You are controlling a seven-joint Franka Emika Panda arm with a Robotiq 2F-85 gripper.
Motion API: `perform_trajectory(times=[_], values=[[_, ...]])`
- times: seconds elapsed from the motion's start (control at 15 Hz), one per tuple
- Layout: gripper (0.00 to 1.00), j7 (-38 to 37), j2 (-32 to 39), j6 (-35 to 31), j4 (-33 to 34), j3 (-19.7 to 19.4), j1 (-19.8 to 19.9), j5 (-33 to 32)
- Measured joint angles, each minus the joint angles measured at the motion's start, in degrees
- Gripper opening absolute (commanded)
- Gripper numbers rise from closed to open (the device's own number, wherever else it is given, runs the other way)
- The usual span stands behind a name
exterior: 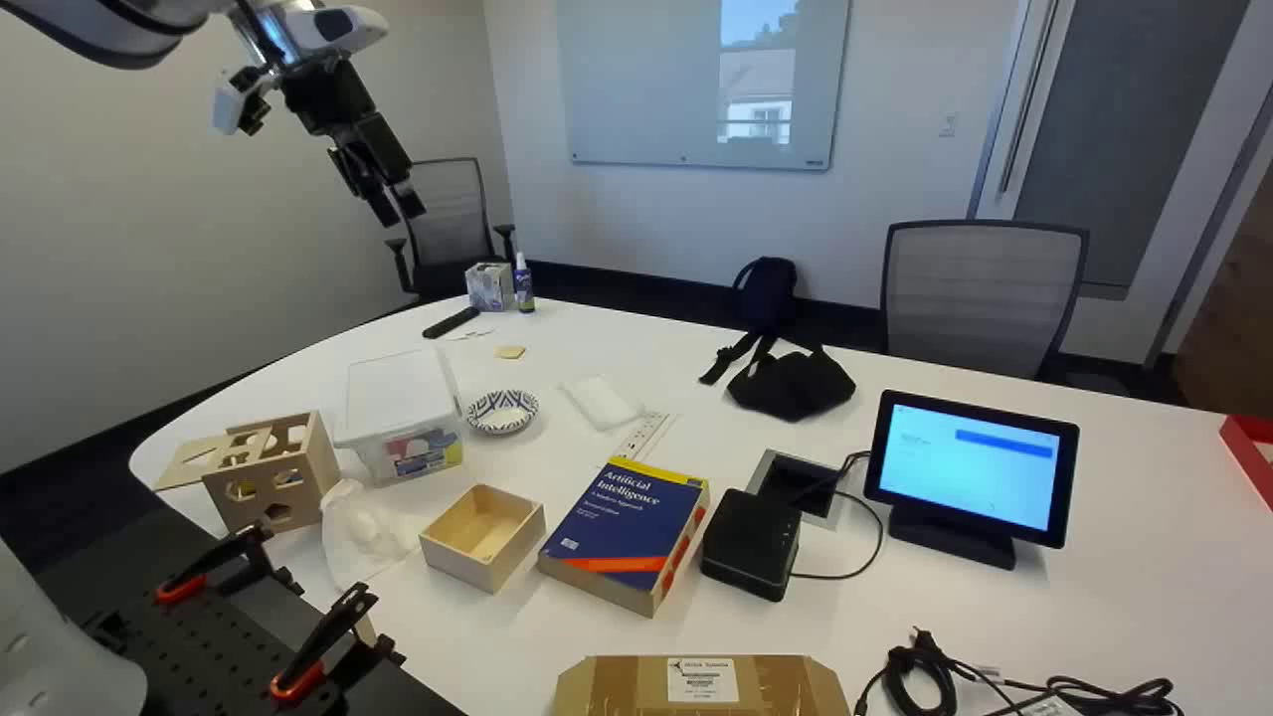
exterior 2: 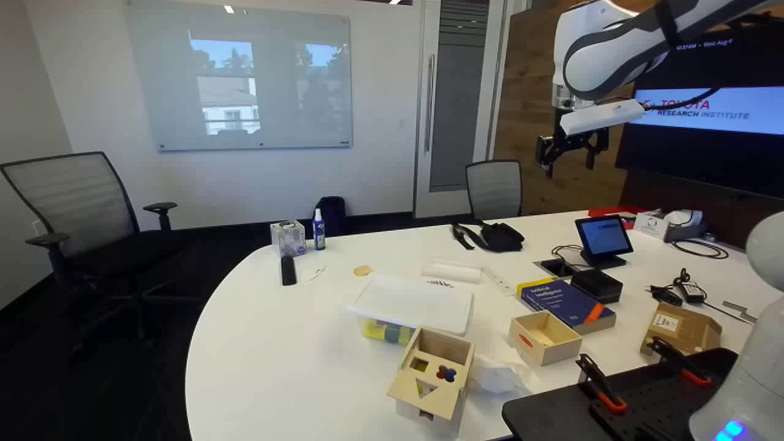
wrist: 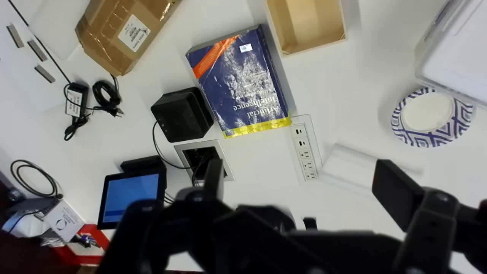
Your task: Slide the lid on top of the wooden toy box backwards.
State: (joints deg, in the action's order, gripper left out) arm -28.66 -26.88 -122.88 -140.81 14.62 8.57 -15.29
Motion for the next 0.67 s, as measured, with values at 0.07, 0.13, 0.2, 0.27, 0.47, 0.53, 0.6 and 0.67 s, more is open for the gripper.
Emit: perform_trajectory(times=[0.07,0.13,0.2,0.27,0.47,0.53,0.6,0.67], values=[[1.00,0.00,0.00,0.00,0.00,0.00,0.00,0.00],[1.00,0.00,0.00,0.00,0.00,0.00,0.00,0.00],[1.00,0.00,0.00,0.00,0.00,0.00,0.00,0.00],[1.00,0.00,0.00,0.00,0.00,0.00,0.00,0.00],[1.00,-0.93,0.16,0.00,-0.18,-0.52,-0.79,0.13],[1.00,-2.30,0.30,-0.19,-0.54,-0.47,-1.34,0.56],[1.00,-4.47,0.44,-0.71,-1.24,-0.17,-2.07,1.05],[1.00,-7.21,0.58,-1.62,-2.27,0.38,-3.00,1.65]])
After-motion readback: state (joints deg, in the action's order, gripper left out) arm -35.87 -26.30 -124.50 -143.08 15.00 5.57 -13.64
